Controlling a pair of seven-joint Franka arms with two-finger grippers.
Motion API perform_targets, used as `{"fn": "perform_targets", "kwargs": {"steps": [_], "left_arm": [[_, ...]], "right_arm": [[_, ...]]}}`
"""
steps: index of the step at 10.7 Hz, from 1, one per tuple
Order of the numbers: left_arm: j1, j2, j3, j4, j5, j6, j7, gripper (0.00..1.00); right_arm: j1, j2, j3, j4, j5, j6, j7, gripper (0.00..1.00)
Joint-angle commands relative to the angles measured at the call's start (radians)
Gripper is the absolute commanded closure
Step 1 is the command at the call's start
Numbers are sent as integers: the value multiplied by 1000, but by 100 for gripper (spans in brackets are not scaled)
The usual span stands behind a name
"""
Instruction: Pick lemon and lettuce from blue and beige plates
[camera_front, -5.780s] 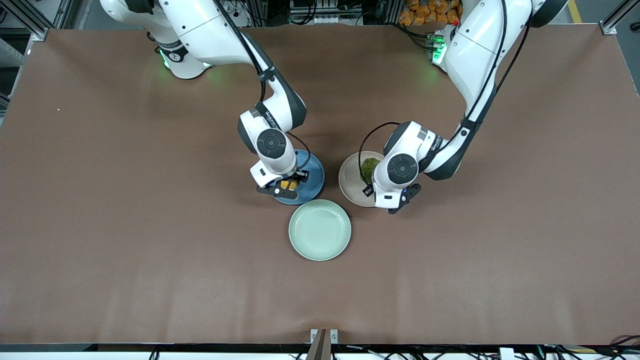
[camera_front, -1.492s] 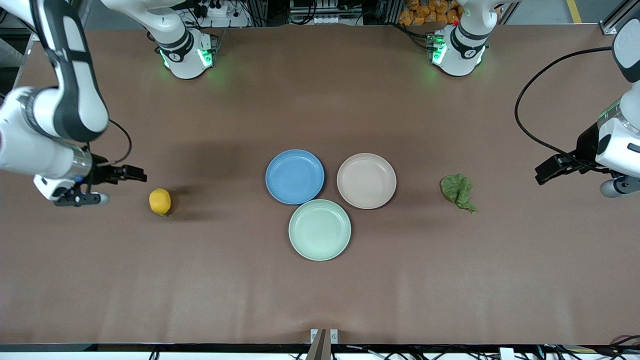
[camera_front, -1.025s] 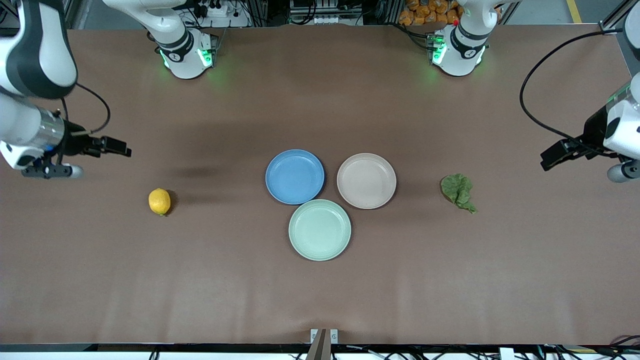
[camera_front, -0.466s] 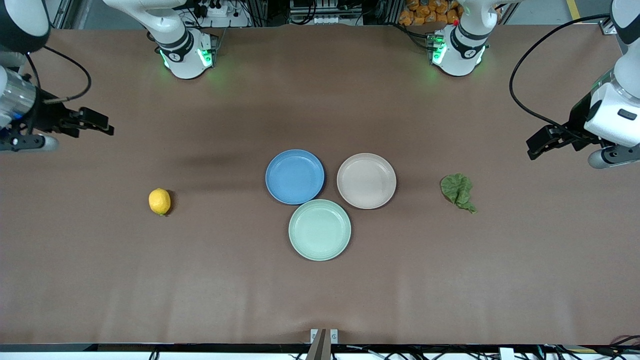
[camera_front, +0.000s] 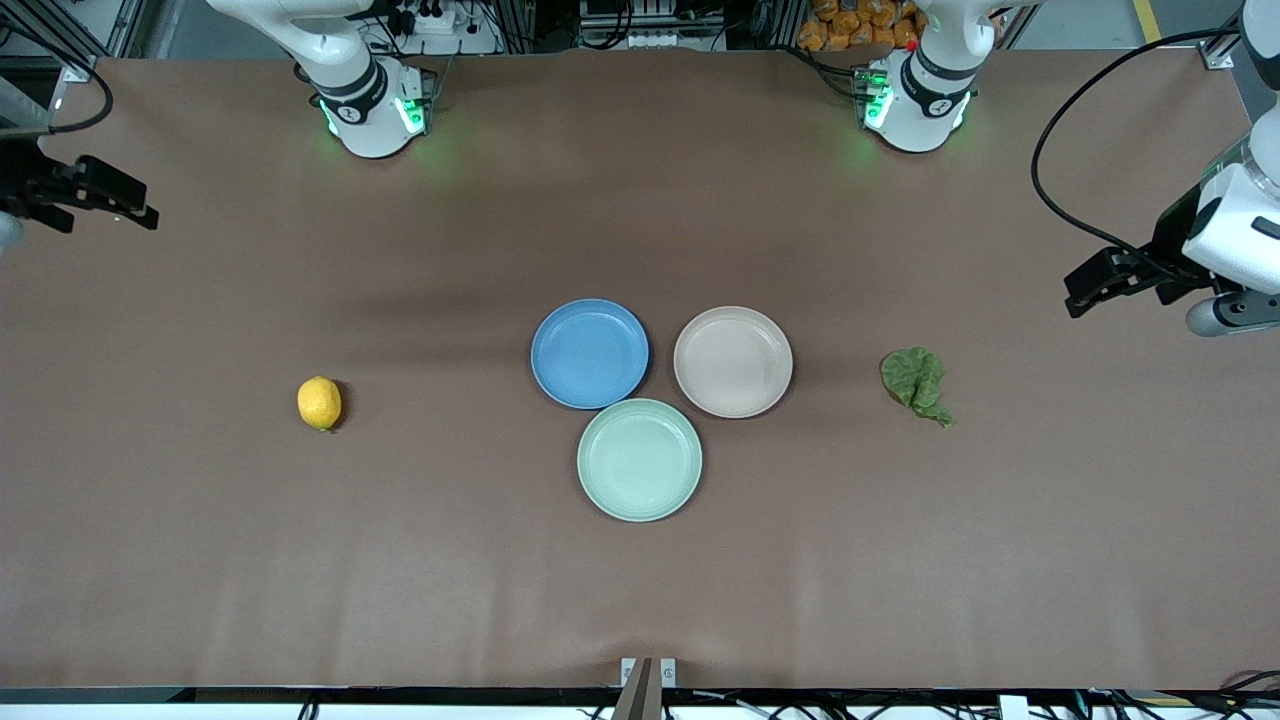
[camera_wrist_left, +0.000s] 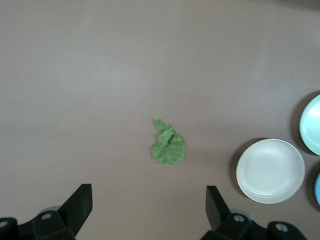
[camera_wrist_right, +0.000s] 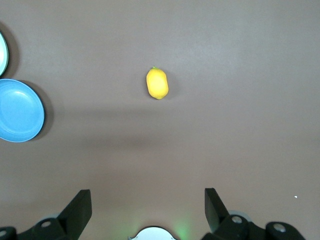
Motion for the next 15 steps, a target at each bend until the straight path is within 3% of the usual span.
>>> {"fn": "perform_targets", "kwargs": {"steps": [1, 3, 7, 15], "left_arm": [[46, -12, 0, -2, -40, -15, 130, 0], [46, -14, 0, -2, -40, -15, 224, 0], [63, -16, -9, 0, -43, -15, 224, 0], [63, -16, -6, 0, -45, -15, 219, 0]], "right_arm": [[-14, 50, 17, 91, -18, -65, 53, 0], [-12, 49, 15, 92, -18, -59, 76, 0], [-14, 105, 14, 176, -21, -48, 110, 0], [-14, 116, 15, 184, -25, -48, 100, 0]]}}
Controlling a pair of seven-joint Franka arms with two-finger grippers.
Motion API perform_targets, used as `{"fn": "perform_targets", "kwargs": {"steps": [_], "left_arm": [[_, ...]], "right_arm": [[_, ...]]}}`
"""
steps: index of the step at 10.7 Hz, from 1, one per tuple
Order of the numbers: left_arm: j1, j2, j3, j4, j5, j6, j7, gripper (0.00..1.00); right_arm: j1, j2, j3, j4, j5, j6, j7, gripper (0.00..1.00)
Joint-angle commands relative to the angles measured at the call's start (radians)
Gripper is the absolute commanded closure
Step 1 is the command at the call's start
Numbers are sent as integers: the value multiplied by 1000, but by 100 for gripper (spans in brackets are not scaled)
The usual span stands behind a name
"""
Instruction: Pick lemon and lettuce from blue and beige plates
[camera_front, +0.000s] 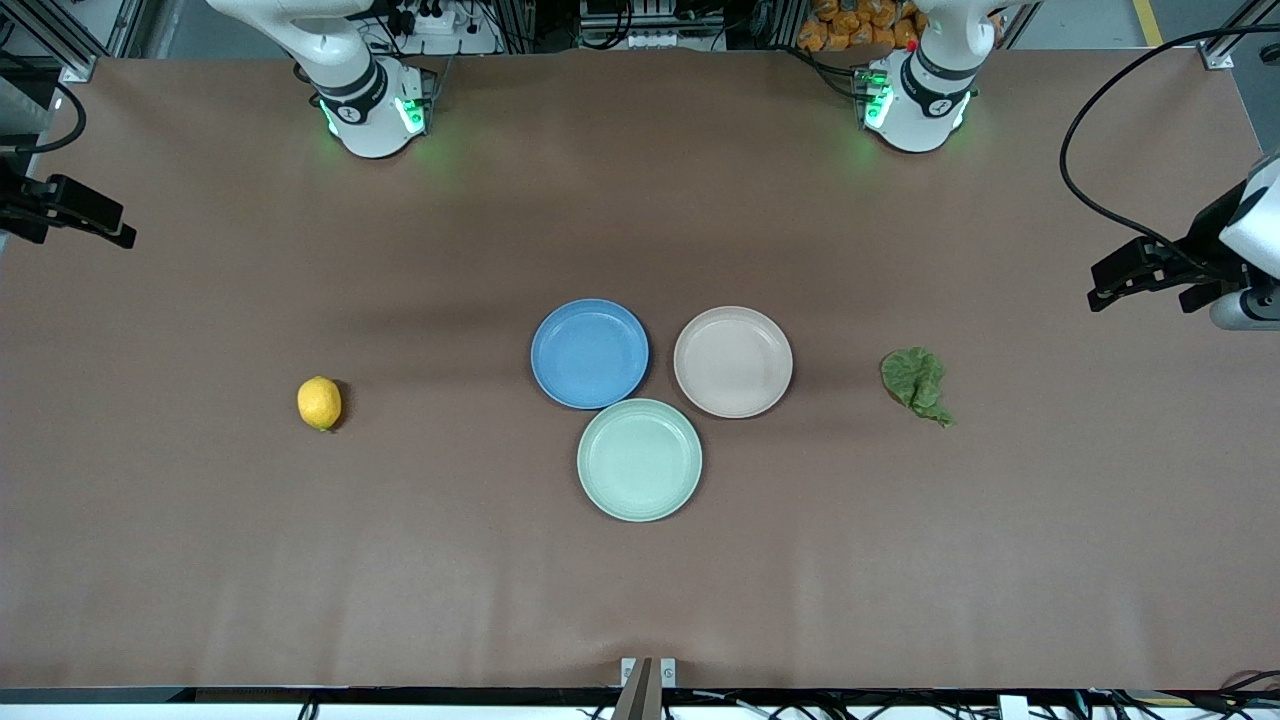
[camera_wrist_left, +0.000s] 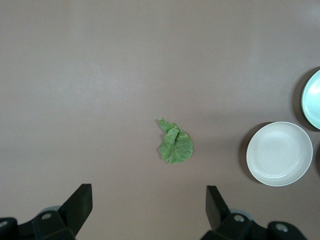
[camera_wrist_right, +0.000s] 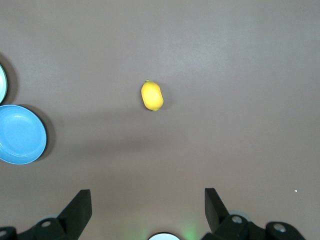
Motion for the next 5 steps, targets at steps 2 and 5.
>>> {"fn": "perform_targets", "kwargs": {"steps": [2, 5], "left_arm": [[13, -15, -3, 0, -22, -21, 20, 0], [13, -15, -4, 0, -13, -27, 22, 0]], "right_arm": [[-11, 14, 15, 32, -31, -14, 10, 0], [-14, 14, 15, 32, -28, -7, 9, 0]]}}
